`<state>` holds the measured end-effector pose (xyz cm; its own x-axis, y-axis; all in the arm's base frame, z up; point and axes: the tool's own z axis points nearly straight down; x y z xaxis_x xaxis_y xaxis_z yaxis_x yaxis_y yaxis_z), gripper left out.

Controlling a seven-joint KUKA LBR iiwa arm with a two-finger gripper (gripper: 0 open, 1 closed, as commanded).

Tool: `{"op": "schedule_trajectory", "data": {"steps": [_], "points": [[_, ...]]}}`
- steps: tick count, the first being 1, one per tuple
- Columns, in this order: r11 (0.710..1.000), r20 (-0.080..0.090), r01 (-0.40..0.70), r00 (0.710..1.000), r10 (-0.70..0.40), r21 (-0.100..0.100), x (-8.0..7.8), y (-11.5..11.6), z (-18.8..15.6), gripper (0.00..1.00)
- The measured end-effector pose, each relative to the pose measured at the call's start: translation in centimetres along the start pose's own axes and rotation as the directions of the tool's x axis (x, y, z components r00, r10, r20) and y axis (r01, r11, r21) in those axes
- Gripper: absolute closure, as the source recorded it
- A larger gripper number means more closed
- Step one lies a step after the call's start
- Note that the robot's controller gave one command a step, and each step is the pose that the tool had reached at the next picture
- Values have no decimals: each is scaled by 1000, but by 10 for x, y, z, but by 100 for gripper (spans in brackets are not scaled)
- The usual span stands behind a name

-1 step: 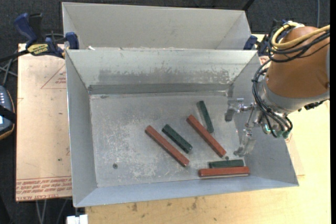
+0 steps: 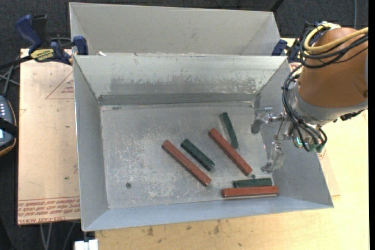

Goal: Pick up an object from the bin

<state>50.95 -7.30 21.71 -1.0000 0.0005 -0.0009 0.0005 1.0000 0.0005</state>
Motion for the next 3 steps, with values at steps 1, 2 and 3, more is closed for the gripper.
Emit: {"op": "schedule_trajectory", "data": {"steps": [1, 2, 3], "points": [[1000, 4, 5, 1000, -5, 0, -1, -1, 2, 0], [1000, -6, 9, 1000, -9, -1, 4, 3, 40, 0], [1000, 12, 13, 1000, -13, 2, -7, -13, 67, 0]]}}
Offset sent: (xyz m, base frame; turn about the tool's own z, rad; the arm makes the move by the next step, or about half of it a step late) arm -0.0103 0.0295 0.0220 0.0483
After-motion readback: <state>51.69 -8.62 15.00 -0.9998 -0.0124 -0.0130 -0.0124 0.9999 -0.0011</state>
